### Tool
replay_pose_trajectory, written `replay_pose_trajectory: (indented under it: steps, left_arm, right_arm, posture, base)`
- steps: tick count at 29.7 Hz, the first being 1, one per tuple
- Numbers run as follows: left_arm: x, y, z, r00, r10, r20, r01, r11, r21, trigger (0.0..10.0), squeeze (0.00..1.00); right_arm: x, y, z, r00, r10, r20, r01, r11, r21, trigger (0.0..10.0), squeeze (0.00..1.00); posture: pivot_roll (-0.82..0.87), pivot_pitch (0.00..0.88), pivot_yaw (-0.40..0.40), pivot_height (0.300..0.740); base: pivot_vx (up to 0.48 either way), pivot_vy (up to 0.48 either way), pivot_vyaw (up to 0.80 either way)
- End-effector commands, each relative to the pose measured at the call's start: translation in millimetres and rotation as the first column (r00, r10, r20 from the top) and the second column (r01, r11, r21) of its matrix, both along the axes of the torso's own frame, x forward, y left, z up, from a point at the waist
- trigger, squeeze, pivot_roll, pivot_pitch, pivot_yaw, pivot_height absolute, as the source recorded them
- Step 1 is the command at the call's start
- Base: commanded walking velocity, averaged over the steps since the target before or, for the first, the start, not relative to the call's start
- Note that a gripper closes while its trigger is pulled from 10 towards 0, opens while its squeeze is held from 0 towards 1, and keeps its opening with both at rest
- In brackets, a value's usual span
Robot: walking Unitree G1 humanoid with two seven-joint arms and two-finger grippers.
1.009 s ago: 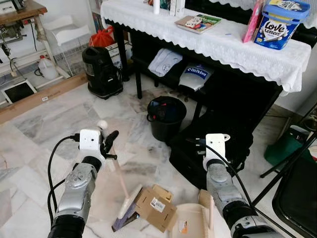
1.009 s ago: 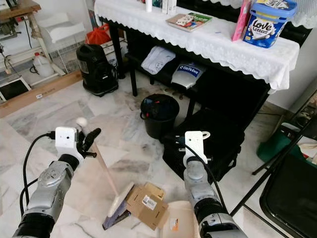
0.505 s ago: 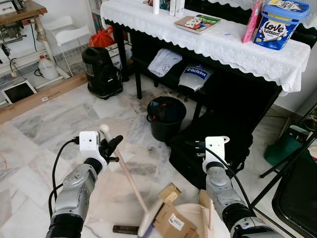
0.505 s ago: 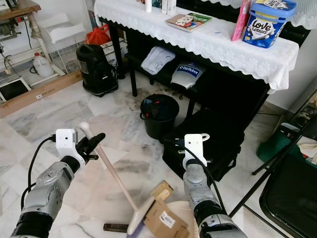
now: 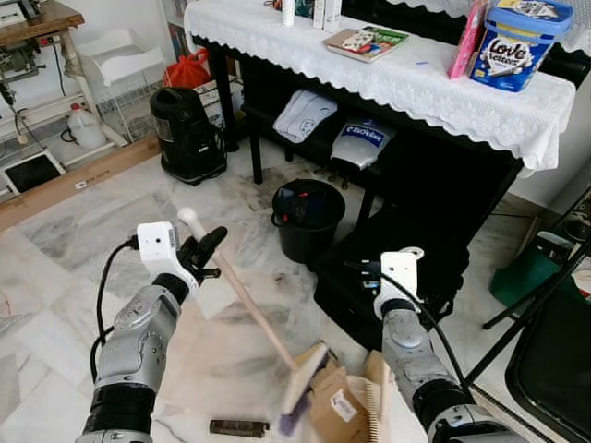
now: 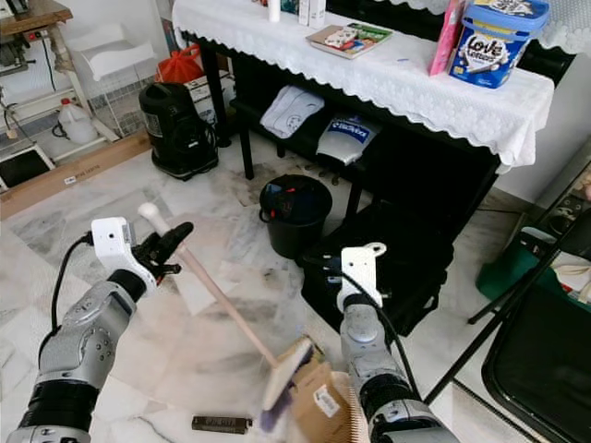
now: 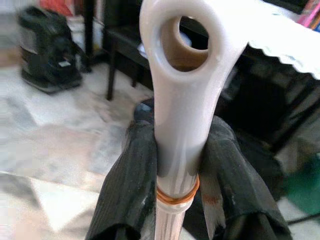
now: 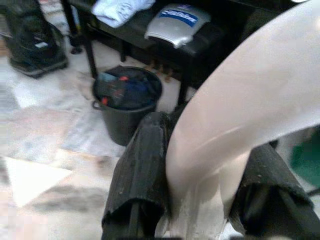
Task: Sweep floor
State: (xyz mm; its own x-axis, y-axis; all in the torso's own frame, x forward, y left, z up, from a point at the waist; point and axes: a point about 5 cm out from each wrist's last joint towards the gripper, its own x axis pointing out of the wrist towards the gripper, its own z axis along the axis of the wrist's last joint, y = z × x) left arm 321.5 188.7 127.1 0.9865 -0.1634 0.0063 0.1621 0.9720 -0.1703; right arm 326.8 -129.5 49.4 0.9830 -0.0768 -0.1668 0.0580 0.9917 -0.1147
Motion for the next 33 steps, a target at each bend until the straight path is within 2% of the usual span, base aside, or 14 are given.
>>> replay_pose_trajectory:
  steps: [1,10,11,16,27,33]
  left_arm:
    - [1.6,3.5,11.3,0.998,0.023,0.065,-0.026,0.999,0.045,10.0,0.00]
    - [1.6,3.8,11.4,0.997,0.027,0.068,-0.031,0.998,0.047,10.0,0.00]
    - [1.9,5.7,11.9,0.996,0.050,0.079,-0.054,0.998,0.043,10.0,0.00]
    - [1.9,7.1,11.6,0.994,0.071,0.087,-0.074,0.997,0.037,10.0,0.00]
    - [2.4,6.8,10.3,0.990,0.093,0.102,-0.098,0.994,0.048,10.0,0.00]
    - [2.8,9.2,14.2,0.980,0.141,0.142,-0.152,0.986,0.068,10.0,0.00]
  right_arm:
    - [12.8,4.7,28.3,0.990,0.021,0.138,-0.026,0.999,0.031,10.0,0.00]
    - [13.1,4.7,29.3,0.990,0.022,0.142,-0.027,0.999,0.032,10.0,0.00]
    - [13.5,6.6,37.7,0.980,0.035,0.196,-0.049,0.997,0.066,10.0,0.00]
    - [13.1,8.8,51.9,0.957,0.047,0.287,-0.089,0.987,0.134,10.0,0.00]
    - [13.2,5.2,68.4,0.932,0.039,0.361,-0.122,0.970,0.209,10.0,0.00]
    - [12.4,2.9,75.1,0.920,0.030,0.390,-0.135,0.960,0.245,10.0,0.00]
  posture:
    - [0.05,0.042,-0.022,0.740]
    - [0.05,0.042,-0.023,0.740]
    - [0.04,0.042,-0.023,0.740]
    - [0.04,0.042,-0.023,0.740]
    - [0.04,0.036,-0.021,0.740]
    - [0.04,0.036,-0.021,0.740]
  base:
    - [0.000,0.000,0.00]
    - [0.000,0.000,0.00]
    - [0.000,0.000,0.00]
    - [0.000,0.000,0.00]
    - [0.000,0.000,0.00]
    - [0.000,0.000,0.00]
